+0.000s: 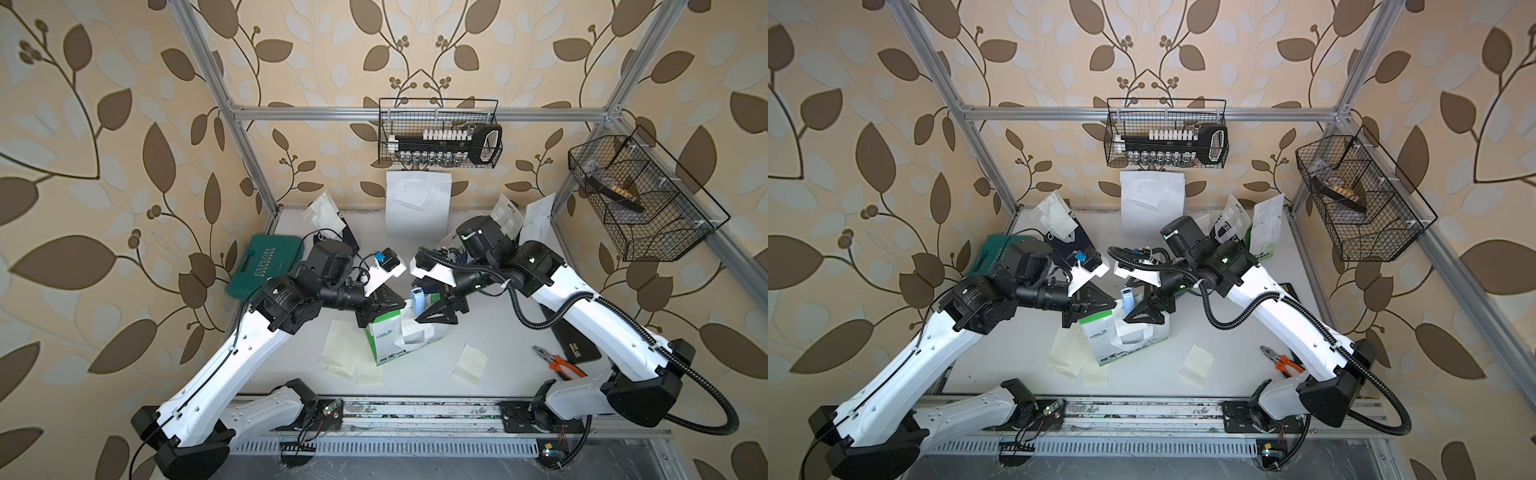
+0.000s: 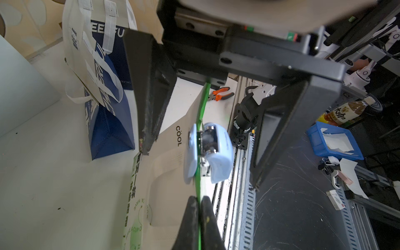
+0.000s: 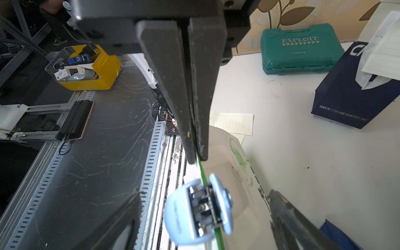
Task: Staple the receipts to the bags
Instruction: Staple the receipt to the takeout bag.
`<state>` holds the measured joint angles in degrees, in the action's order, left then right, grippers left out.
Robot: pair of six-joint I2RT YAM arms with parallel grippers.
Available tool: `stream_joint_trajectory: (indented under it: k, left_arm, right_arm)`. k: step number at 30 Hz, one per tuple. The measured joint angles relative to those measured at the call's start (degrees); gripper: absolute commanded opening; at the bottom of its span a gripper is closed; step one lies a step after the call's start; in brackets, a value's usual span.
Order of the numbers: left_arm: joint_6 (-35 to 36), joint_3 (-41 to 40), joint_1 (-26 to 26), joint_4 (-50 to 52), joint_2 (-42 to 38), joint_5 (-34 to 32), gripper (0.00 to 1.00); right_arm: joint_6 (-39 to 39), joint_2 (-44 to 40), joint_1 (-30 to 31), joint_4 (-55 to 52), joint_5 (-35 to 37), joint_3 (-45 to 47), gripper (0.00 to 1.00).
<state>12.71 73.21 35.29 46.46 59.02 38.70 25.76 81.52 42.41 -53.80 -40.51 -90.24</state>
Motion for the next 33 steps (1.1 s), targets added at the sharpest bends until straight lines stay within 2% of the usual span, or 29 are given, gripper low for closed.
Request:
stream_joint_trajectory:
  k: [3,4,6,8,9,17,19,22,25,27,30,33]
  left_arm:
    - [-0.7,0.0,0.0,-0.7,0.0,0.3,0.0]
    - [-0.9,0.0,0.0,-0.9,0.0,0.4,0.0]
    - [-1.1,0.0,0.0,-1.5,0.0,0.7,0.0]
    - [-1.4,0.0,0.0,-2.0,0.0,0.8,0.0]
    - [-1.5,0.0,-0.1,-2.1,0.0,0.7,0.0]
    - [-2.7,0.0,-0.1,-4.2,0.0,0.3,0.0]
    - [-2.8,0.0,-0.1,-4.9,0.0,-0.1,0.0]
    - [-2.9,-0.1,0.0,-5.2,0.0,0.0,0.0]
    - [-3.0,-0.2,0.0,-5.9,0.0,-0.3,0.0]
    - [-3.7,-0.5,0.0,-6.7,-0.1,-0.7,0.0]
    - [-4.7,-1.0,0.0,-8.0,-0.3,-2.4,0.0]
    - [-6.1,-1.2,0.0,-8.7,-0.4,-5.1,0.0]
  right_arm:
    - [0.2,0.2,0.0,0.0,0.0,0.0,0.68]
    - [0.3,0.2,0.0,0.0,0.0,0.0,0.58]
    - [0.8,0.2,0.0,0.1,-0.3,0.0,0.29]
    - [1.0,0.1,0.0,0.4,-0.4,0.0,0.14]
    - [0.8,0.1,0.0,0.4,-0.7,0.0,0.02]
    - [-1.7,-0.9,-2.5,4.3,-4.5,2.6,0.0]
    - [-3.3,-1.1,-2.7,5.7,-4.5,3.0,0.53]
    - [-6.0,-1.3,-3.1,8.3,-3.1,3.0,0.78]
    - [-8.8,-2.7,-3.5,12.3,-0.3,4.1,0.9]
    - [-11.0,-5.4,-3.6,15.6,1.6,6.2,0.95]
    - [-15.1,-10.0,-3.6,20.4,4.6,8.6,0.95]
    - [-19.4,-14.3,-3.5,26.7,8.4,10.4,0.9]
